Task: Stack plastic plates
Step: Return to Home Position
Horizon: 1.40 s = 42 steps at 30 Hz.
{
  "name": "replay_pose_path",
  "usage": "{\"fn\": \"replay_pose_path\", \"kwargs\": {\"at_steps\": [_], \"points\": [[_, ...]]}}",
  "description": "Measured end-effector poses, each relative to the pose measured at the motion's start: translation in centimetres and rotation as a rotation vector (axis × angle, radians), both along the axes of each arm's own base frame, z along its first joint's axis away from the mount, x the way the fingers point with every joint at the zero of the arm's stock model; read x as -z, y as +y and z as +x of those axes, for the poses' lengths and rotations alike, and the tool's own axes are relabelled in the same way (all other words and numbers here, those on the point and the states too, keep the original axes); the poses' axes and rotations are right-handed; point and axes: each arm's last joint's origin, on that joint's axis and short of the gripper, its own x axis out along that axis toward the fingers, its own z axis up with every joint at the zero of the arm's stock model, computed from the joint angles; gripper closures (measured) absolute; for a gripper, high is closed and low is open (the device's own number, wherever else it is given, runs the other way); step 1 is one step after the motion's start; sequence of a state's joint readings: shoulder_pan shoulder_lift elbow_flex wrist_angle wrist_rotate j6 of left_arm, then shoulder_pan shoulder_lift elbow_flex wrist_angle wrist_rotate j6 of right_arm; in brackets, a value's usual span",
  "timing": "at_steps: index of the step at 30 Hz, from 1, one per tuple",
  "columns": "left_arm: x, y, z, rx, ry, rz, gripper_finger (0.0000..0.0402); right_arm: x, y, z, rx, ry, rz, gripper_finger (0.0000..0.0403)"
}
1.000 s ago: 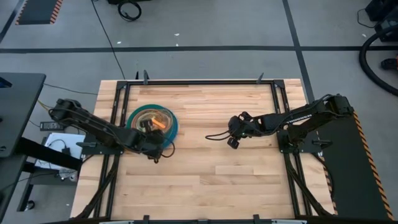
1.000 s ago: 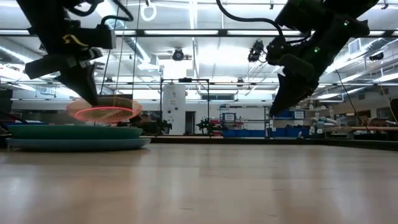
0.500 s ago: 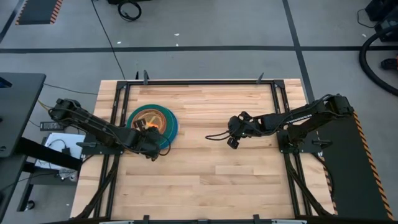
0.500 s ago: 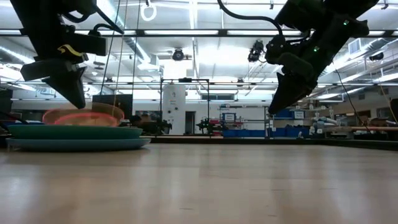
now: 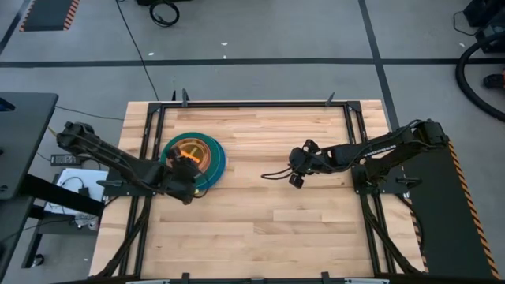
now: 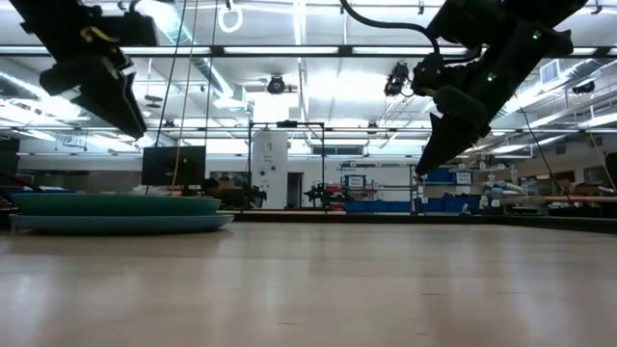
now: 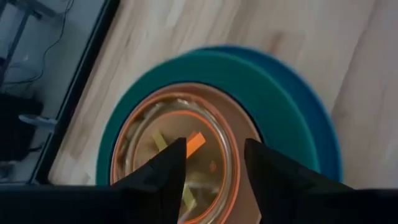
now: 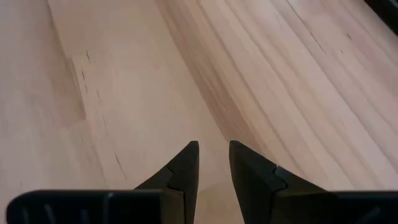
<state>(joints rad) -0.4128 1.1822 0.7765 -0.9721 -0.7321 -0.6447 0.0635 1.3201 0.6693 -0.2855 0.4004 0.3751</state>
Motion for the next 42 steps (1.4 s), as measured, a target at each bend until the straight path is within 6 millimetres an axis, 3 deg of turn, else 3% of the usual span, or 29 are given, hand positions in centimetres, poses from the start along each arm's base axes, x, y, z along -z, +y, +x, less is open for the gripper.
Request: {"fn": "replay_pose_path", "kwargs": {"at_steps": [3,9,20,36,42], "points": [[-0.3,0.4,-1.1,0.002,-0.083,-0.020,0.0231,-0.2,0.0,-0.1,-0.009,-0.003,-0.014,0.0302],[1.5,1.5,-3.5,-0.013,-0.267,-0.107,0.0230,-1.9,0.1,-1.0,-0.009,-0.065,-0.056,0.0302],[2.8,2.3,-5.3,0.047,-0.550,-0.199,0.0245,-5.6,0.6,-3.6,-0.084,-0.248,-0.125,0.0302],[2.8,4.3,-8.7,0.057,-0.903,-0.205,0.0325,-3.8,-1.1,-11.1,-0.093,-0.662,-0.070,0.0302],[3.7,4.6,-9.3,0.064,-0.978,-0.206,0.0366,-3.3,-1.3,-13.4,-0.074,-0.800,-0.069,0.0302]]}}
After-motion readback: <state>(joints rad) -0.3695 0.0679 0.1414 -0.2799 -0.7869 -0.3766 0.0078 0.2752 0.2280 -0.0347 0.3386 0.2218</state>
